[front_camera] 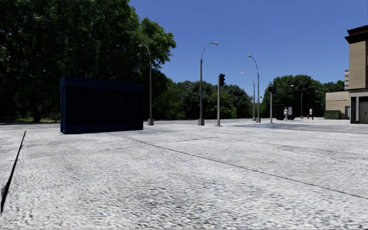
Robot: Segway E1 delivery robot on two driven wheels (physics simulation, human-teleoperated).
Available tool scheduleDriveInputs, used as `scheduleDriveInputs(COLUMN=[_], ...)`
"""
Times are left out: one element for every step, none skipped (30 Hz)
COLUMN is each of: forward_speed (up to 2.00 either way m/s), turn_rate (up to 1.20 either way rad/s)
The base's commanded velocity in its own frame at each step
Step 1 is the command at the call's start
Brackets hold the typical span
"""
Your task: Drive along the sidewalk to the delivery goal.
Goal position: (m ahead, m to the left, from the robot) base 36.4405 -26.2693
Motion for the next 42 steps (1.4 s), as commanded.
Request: scheduleDriveInputs(forward_speed=[2.00, 2.00, 2.00, 2.00, 2.00, 2.00, 2.00, 2.00, 2.00, 2.00, 2.00, 2.00, 2.00, 2.00, 2.00, 2.00, 2.00, 2.00, 2.00, 2.00, 2.00, 2.00, 2.00, 2.00, 2.00, 2.00, 2.00, 2.00, 2.00, 2.00, 2.00, 2.00, 2.00, 2.00, 2.00, 2.00, 2.00, 2.00, 2.00, 2.00, 2.00, 2.00], turn_rate=[0.00, 0.00, 0.00, 0.00, 0.00, 0.00, 0.00, 0.00, 0.00, 0.00, 0.00, 0.00, 0.00, 0.00, 0.00, 0.00, 0.00, 0.00, 0.00, 0.00, 0.00, 0.00, 0.00, 0.00, 0.00, 0.00, 0.00, 0.00, 0.00, 0.00, 0.00, 0.00, 0.00, 0.00, 0.00, 0.00, 0.00, 0.00, 0.00, 0.00, 0.00, 0.00])
